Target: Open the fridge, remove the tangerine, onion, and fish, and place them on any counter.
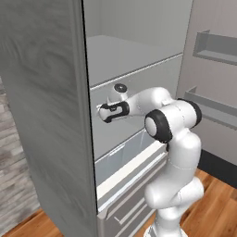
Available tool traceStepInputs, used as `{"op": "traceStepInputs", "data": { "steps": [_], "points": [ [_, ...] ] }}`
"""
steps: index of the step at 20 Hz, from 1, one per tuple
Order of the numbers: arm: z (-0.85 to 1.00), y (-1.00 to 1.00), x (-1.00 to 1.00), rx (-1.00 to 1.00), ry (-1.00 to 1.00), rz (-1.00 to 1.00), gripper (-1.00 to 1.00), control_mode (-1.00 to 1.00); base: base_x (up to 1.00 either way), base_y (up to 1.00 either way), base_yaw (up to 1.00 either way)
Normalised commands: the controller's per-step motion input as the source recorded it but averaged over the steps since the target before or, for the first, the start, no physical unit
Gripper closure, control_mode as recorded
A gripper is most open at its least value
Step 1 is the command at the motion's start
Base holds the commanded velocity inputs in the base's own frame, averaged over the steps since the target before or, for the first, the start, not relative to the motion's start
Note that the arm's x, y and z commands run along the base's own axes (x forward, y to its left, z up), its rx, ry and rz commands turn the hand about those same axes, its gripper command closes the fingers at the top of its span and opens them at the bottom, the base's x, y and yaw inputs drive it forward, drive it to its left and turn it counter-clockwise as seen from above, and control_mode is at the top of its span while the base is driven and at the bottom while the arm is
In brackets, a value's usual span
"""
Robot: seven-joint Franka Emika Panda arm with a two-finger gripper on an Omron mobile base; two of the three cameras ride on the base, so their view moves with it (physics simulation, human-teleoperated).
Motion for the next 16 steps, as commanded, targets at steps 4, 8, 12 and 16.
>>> {"op": "traceStepInputs", "data": {
  "steps": [4,8,12,16],
  "points": [
    [-0.33,-0.44,-0.74,0.0,0.0,-0.13,1.0,-1.0,0.0,0.0,0.0],
    [-0.02,-0.58,-0.99,0.0,-0.12,-0.12,1.0,-1.0,0.0,0.0,0.0],
    [0.61,-0.7,-1.0,0.09,-0.16,-0.06,1.0,-1.0,0.0,0.0,0.0],
    [1.0,-0.56,-1.0,0.13,-0.06,-0.05,1.0,-1.0,0.0,0.0,0.0]
  ]
}}
